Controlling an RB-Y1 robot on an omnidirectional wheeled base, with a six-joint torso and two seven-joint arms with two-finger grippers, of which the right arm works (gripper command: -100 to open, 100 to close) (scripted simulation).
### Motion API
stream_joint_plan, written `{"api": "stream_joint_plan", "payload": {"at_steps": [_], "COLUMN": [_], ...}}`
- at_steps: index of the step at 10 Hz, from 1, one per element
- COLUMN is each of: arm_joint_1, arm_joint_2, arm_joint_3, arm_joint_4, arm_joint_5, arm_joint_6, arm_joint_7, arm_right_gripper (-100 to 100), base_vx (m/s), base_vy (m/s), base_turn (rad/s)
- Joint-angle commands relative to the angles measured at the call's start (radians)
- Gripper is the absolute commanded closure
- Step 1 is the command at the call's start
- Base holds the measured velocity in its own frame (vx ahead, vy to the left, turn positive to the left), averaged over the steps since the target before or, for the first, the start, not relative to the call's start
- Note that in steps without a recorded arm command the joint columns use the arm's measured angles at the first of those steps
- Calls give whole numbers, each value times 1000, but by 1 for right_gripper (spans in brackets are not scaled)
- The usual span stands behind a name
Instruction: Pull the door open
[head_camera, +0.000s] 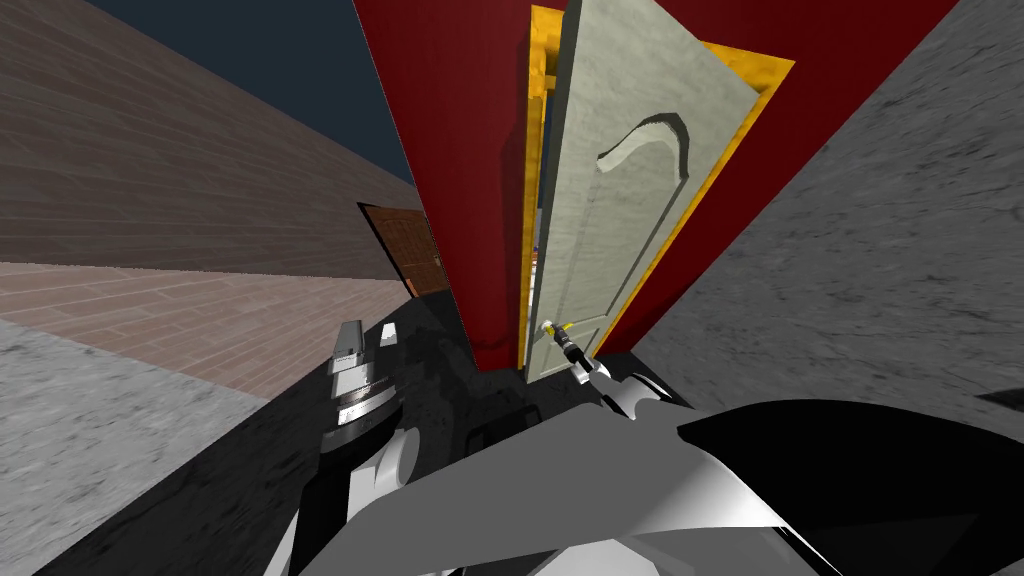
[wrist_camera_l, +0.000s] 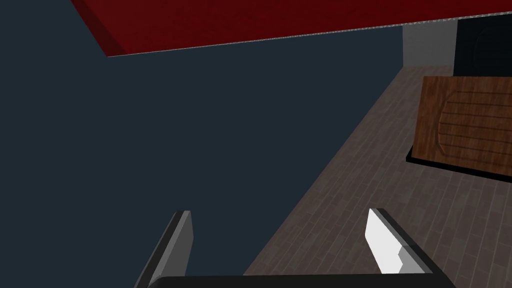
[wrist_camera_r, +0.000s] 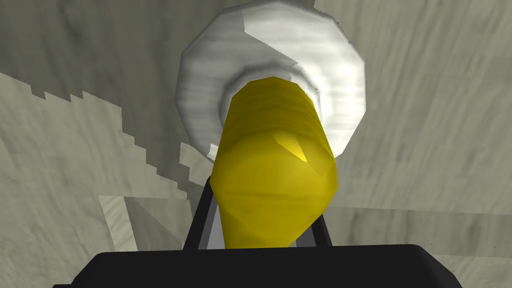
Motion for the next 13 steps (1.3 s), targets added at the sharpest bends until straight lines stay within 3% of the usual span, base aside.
{"api": "stream_joint_plan", "payload": {"at_steps": [1, 3, 6, 13], "arm_joint_1": [-15, -20, -9, 14], "arm_joint_2": [10, 11, 14, 8], "arm_joint_3": [22, 41, 44, 65], "arm_joint_4": [9, 9, -7, -59], "arm_joint_5": [0, -3, -1, 5], "arm_joint_6": [-10, -12, 0, 9], "arm_joint_7": [0, -2, -3, -8], "arm_right_gripper": [100, 100, 100, 100], "base_vx": [-196, -216, -101, -180], "base_vy": [-127, -159, -42, -94], "base_turn": [133, 99, 30, 158]}}
